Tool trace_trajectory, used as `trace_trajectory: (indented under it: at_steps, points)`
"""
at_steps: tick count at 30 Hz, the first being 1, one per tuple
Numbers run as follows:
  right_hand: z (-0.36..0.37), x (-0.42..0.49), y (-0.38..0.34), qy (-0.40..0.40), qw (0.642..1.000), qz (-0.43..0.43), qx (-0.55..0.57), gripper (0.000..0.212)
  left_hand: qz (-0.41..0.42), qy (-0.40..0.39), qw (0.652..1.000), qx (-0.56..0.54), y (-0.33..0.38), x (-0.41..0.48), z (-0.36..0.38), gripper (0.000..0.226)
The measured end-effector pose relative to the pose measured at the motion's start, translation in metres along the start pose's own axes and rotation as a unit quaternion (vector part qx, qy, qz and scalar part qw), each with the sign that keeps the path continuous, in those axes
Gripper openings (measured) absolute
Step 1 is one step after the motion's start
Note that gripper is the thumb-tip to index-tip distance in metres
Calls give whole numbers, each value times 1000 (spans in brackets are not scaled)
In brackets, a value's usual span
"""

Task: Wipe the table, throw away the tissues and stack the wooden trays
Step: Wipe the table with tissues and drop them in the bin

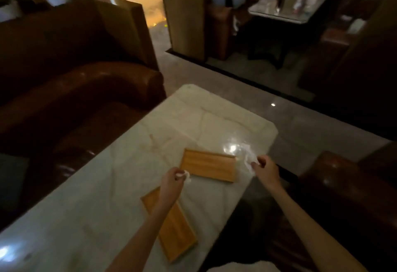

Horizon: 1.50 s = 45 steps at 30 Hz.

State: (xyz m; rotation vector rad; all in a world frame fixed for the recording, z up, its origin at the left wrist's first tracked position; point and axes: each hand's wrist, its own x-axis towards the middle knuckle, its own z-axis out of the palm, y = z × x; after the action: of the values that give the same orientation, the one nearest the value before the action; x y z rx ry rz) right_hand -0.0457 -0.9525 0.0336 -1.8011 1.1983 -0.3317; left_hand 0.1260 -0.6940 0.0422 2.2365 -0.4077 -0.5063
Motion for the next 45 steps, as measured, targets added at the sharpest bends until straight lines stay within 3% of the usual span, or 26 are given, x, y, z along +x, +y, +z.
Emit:
trace_trajectory:
  at_steps: [7,11,15,19,22,25,34,38,42,45]
  points:
    - [-72,76,37,-3,1000,16,25,20,31,11,999,-3,64,58,62,11]
    - [-98,149,30,-23,998,-2,50,14,35,45,998,-20,116,107,98,11]
    - [-116,212,24,-44,997,15,68,27,36,58,997,-39,164,146,134,12]
    - [-132,248,11,-45,995,-20,85,18,27,85,995,-35,185,166,159,12]
    - [-136,264,-4,-85,987,-36,134,38,14,86,995,-42,188,176,165,9]
    - [-134,278,-15,-75,985,-26,155,22,21,63,997,-41,191,190,165,4]
    - [-128,338,-6,-18,974,105,200,21,48,15,997,-64,221,271,194,6]
    - [-131,398,4,-20,972,116,202,7,32,-11,998,-51,246,325,224,11]
    - [-126,493,19,-52,967,146,202,22,2,-31,999,-15,276,408,266,4]
    - [-107,571,38,-66,964,181,181,28,-17,-60,998,27,293,476,310,12]
